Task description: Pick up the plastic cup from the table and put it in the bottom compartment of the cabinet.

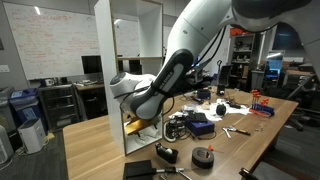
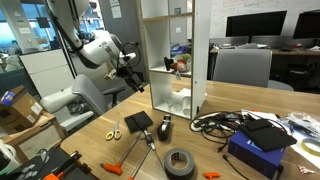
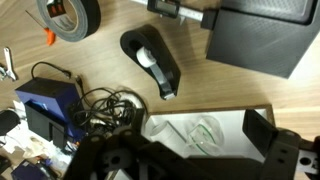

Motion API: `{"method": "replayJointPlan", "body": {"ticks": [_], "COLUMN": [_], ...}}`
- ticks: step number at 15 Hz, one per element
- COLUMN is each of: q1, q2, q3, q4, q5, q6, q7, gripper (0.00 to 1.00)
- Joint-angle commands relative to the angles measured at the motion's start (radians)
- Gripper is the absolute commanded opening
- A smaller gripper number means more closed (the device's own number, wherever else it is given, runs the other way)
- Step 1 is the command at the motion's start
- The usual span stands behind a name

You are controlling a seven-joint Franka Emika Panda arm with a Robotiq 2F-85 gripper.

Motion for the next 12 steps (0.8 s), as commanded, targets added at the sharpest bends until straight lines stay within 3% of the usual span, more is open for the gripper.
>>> {"method": "replayJointPlan", "body": {"ticks": [1, 8, 12], "q1": [-0.05, -0.075, -0.114], "q2": [-0.242, -0.621, -0.842], "q3": [0.037, -0.019, -0.064], "q4": [-0.249, -0.551, -0.67], "q5": [0.236, 0.543, 0.545], "q6": [0.077, 0.105, 0.081], "q7": [-0.253, -0.772, -0.895], "gripper": [1.0, 1.0, 1.0]}}
